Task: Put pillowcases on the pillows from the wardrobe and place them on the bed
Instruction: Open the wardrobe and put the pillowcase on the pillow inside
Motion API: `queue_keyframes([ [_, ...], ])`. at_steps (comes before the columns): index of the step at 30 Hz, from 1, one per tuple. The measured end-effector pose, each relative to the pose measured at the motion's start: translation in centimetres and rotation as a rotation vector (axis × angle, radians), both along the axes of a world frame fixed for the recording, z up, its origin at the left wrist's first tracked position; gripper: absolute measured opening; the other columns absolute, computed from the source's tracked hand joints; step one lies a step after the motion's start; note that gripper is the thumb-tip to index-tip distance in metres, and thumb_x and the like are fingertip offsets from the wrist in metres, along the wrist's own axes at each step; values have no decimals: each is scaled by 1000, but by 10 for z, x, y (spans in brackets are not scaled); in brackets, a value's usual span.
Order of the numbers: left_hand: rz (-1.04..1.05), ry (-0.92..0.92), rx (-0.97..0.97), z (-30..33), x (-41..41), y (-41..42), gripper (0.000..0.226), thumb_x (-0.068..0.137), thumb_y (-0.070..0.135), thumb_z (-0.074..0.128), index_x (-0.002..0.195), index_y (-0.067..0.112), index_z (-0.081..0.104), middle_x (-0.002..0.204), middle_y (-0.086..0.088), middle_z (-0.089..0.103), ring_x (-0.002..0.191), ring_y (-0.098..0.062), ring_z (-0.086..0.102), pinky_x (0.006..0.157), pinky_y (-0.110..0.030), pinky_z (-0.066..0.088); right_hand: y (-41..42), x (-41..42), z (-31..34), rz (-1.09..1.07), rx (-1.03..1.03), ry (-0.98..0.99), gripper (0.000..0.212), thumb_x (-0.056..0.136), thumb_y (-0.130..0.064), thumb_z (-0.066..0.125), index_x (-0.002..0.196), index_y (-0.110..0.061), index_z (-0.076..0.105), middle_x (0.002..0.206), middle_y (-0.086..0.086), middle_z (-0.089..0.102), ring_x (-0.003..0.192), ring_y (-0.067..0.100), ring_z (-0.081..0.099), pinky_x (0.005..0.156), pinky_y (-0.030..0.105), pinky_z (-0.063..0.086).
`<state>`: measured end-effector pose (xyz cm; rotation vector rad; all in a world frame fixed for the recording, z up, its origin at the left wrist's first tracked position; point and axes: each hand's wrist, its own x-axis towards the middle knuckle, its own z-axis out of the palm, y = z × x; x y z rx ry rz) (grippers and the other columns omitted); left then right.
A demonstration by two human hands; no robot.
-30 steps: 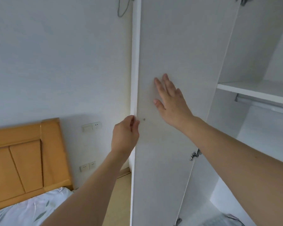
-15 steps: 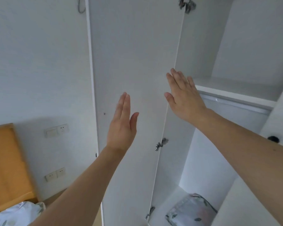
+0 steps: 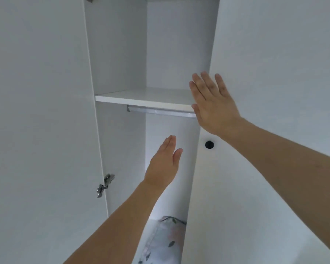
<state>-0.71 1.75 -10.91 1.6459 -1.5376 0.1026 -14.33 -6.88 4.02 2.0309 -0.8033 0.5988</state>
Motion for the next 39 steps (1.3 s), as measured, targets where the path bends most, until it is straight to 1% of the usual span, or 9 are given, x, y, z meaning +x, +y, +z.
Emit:
queue_keyframes([
  [5,-282,171,189,-12,2,-44,54,104,37,33,153,16,23,158,1,28,144,-12,26,112,-18,15,-15,10,-3,-185,-28,37,59,100,-32,28,149,-2,20,159,13,12,147,29,5,119,48,-6],
  [8,-405,259,221,-5,-2,-58,48,104,35,34,147,14,37,150,-2,44,134,-13,42,105,-13,25,-18,13,-2,-273,-37,70,59,100,-36,22,149,-4,20,159,12,11,147,28,-2,119,48,-7],
  [11,-462,349,169,2,-9,-67,28,103,29,37,102,14,61,92,-6,67,77,-14,55,74,-24,43,-13,14,-3,-312,-37,83,57,100,-35,25,146,-1,29,157,13,20,147,28,1,119,50,-4],
  [13,-473,420,129,7,-10,-68,30,102,23,40,73,15,44,59,5,41,55,-11,35,59,-32,31,-9,14,-3,-334,-31,91,55,101,-34,24,144,0,34,156,13,21,147,29,0,119,50,-5],
  [16,-484,443,121,11,-9,-69,34,100,19,43,68,14,35,57,8,29,55,-12,26,56,-31,23,-7,15,1,-339,-20,126,48,101,-28,24,135,-2,44,156,13,22,147,29,-1,117,51,-8],
  [20,-488,467,107,7,-9,-67,27,98,18,47,76,3,50,62,2,36,59,-13,31,58,-29,28,-2,12,0,-318,-11,102,39,99,-22,27,117,-4,56,155,15,25,147,29,0,118,52,-9],
  [25,-490,533,136,7,-10,-60,23,96,20,51,80,5,59,65,3,49,60,-9,42,62,-23,36,10,8,0,-199,28,-39,37,98,-17,42,129,-2,54,151,15,34,146,28,12,118,47,-8],
  [31,-486,572,162,1,-14,-40,17,93,23,59,94,11,71,66,18,62,65,6,57,68,-9,42,38,-10,-3,-145,-138,33,30,96,-17,35,93,-7,63,139,14,49,144,29,22,118,53,8],
  [39,-720,665,266,6,-24,8,10,84,19,73,76,23,78,75,-4,74,72,-16,68,83,-39,59,87,-49,-10,-37,-276,38,28,96,-18,35,86,-9,59,129,11,57,141,30,31,115,55,20],
])
